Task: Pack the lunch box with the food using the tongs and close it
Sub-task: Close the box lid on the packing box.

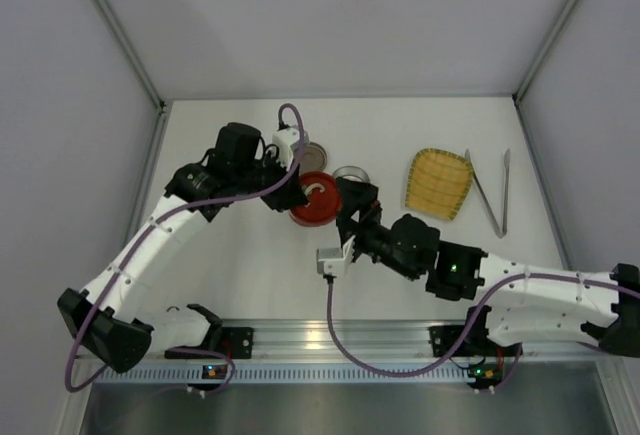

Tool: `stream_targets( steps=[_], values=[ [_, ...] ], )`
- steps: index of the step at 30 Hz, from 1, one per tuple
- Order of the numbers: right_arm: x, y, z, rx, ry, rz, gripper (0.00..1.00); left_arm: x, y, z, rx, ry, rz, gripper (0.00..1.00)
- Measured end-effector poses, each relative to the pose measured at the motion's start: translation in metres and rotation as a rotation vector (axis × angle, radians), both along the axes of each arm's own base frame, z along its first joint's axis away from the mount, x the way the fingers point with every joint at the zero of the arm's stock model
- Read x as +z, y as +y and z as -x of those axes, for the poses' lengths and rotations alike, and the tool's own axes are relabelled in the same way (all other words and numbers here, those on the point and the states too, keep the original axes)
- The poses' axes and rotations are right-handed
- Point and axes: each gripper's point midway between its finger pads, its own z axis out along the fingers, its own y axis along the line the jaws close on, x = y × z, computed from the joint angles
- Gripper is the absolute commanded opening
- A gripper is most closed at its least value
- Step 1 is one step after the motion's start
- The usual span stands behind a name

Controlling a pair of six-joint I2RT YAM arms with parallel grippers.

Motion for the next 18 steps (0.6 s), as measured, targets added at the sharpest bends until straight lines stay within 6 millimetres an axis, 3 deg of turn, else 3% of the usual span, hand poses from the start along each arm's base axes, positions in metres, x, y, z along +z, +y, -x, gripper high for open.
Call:
stream_targets(
  steps=[4,9,13,18],
  values=[
    [0.021,-0.03,-0.031,-0.134,0.146,-0.095,0.99,-0.022,0.006,-0.026,0.033,0.016,-0.017,0.0],
    [0.05,-0.104,-0.089,-0.388,0.301,-0.286,0.99,-0.069,0.015,-0.059,0.088,0.079,-0.063,0.0],
    [0.043,-0.156,-0.111,-0.532,0.41,-0.373,0.99,-0.098,0.013,-0.07,0.094,0.106,-0.089,0.0],
    [0.021,-0.193,-0.122,-0.624,0.537,-0.435,0.99,-0.117,0.012,-0.087,0.104,0.082,-0.12,0.0]
  ],
)
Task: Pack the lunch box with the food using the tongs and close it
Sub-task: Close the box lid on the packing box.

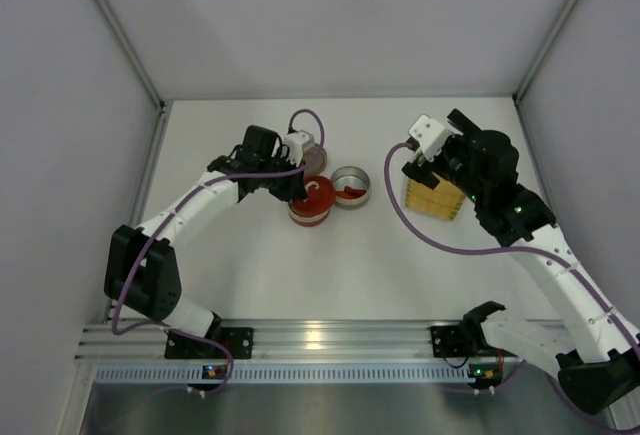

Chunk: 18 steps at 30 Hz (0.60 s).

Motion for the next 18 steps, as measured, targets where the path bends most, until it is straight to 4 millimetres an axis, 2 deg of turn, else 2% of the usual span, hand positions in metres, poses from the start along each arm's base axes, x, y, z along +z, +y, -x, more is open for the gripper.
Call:
stream_targets(
  steps=[3,8,18],
  values=[
    [-0.006,-0.011,-0.002,-0.022,0.037,-0.041,0.99,-0.011,0.001,-0.01,0.008,-0.03,-0.032,0.0],
    [-0.005,-0.017,0.002,-0.023,0.058,-0.101,0.99,-0.026,0.003,-0.018,0.009,-0.073,-0.096,0.0],
    [0.001,-0.023,0.005,-0.04,0.065,-0.187,0.99,-0.038,0.006,-0.021,0.006,-0.124,-0.168,0.0]
  ],
)
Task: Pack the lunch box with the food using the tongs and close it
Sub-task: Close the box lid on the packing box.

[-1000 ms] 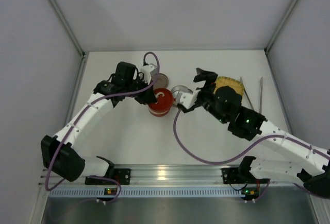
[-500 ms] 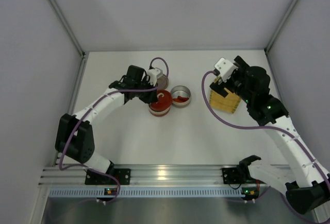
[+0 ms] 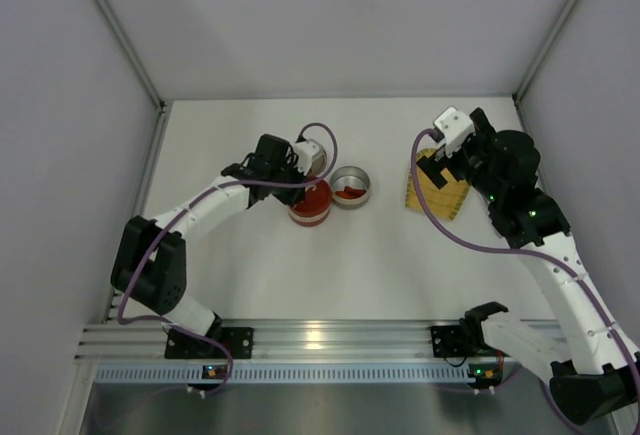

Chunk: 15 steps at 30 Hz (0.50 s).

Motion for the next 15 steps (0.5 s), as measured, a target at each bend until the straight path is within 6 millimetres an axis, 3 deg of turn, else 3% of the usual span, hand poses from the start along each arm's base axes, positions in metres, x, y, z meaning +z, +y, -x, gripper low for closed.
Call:
stream_targets(
  steps=[15],
  values=[
    [-0.01,0.005,0.002,0.007,0.036,-0.052,0.99,-0.014,-0.006,0.004,-0.028,-0.033,-0.055,0.0]
  ],
)
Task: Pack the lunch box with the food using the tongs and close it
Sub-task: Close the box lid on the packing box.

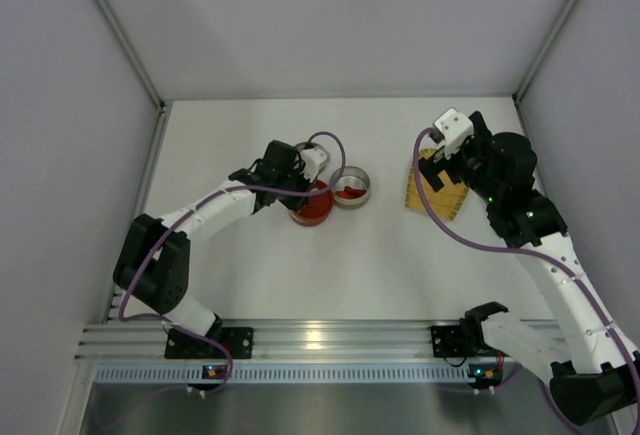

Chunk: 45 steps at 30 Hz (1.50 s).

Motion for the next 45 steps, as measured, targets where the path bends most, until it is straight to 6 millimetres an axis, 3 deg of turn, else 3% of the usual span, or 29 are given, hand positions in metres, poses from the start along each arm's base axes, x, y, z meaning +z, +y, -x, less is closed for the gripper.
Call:
stream_targets(
  steps=[13,45],
  values=[
    [-0.002,0.002,0.002,0.009,0.007,-0.013,1.0,-0.004,-0.002,-0.01,0.025,-0.012,-0.006,0.0],
    [-0.007,0.005,0.007,0.029,0.019,-0.028,0.99,-0.007,0.004,-0.002,0.114,0.115,0.095,0.0]
  ],
)
